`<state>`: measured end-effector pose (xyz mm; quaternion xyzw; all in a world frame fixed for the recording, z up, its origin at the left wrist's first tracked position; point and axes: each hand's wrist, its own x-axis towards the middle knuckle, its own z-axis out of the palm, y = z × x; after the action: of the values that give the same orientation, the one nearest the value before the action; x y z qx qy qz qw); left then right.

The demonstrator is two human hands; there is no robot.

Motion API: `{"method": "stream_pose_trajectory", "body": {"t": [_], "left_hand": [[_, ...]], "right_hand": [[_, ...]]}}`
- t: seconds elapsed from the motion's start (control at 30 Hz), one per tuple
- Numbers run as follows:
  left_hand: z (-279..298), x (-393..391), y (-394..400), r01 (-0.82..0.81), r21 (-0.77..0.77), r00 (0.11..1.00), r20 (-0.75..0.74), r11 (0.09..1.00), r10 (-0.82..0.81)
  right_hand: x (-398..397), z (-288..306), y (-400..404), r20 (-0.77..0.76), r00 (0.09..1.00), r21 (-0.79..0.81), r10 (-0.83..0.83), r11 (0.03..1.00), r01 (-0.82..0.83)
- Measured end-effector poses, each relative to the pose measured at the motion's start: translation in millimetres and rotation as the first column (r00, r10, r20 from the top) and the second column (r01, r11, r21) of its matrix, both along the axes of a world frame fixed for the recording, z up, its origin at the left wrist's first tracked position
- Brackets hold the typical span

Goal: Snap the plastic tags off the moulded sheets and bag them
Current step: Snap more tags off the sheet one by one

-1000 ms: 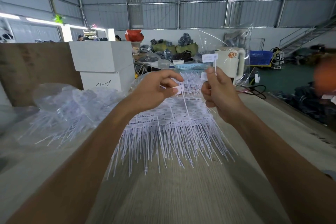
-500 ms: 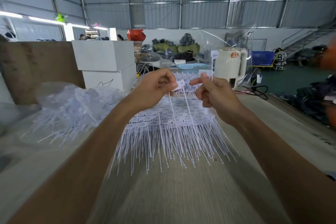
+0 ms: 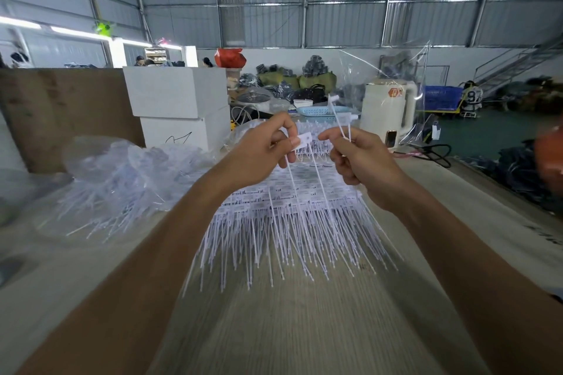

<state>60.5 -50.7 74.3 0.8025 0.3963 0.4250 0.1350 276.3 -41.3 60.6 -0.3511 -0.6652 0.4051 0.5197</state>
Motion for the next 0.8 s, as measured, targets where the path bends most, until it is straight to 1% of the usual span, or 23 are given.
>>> {"method": "stream_pose_trajectory", "body": {"t": [0.2,0.3,0.5,0.6,0.67,0.7,0.8], "left_hand": [[-0.3,1.5,0.1,0.001,0.005,1.0,0.012,1.0,-0.001],[-1.2,2.4,1.0,-0.002,-0.008,1.0,0.006,1.0,0.002],[-0.2,2.5,-0.5,-0.002,-0.006,1.0,0.011,1.0,0.002],[1.0,2.2,-1.0,0.004,-0.023,1.0,0.024,1.0,-0.004],[1.5,2.1,-1.7,0.022,-0.035,1.0,0.02,0.999,-0.021],[1.8,2.3,-2.0,0.028,-0.042,1.0,0.011,0.999,-0.028],[1.9,3.1,-2.4,0.028,-0.052,1.0,-0.007,0.998,-0.028]], "right_hand": [[-3.5,0.9,-2.3,-0.128,0.99,0.03,0.065,0.998,-0.061],[-4.3,-0.4,-3.0,-0.145,0.984,0.064,0.106,0.993,-0.098],[-5.7,0.6,-6.0,-0.188,0.976,0.089,0.107,0.992,-0.092],[-8.0,0.5,-5.4,-0.133,0.991,0.096,-0.015,0.995,0.028],[-11.2,-1.8,-4.8,-0.092,0.991,0.062,-0.101,0.992,0.106],[-12.5,-3.2,-5.1,-0.071,0.992,0.029,-0.1,0.994,0.103],[-13.2,-4.0,-9.2,-0.009,1.0,-0.045,0.022,0.999,-0.022]]}}
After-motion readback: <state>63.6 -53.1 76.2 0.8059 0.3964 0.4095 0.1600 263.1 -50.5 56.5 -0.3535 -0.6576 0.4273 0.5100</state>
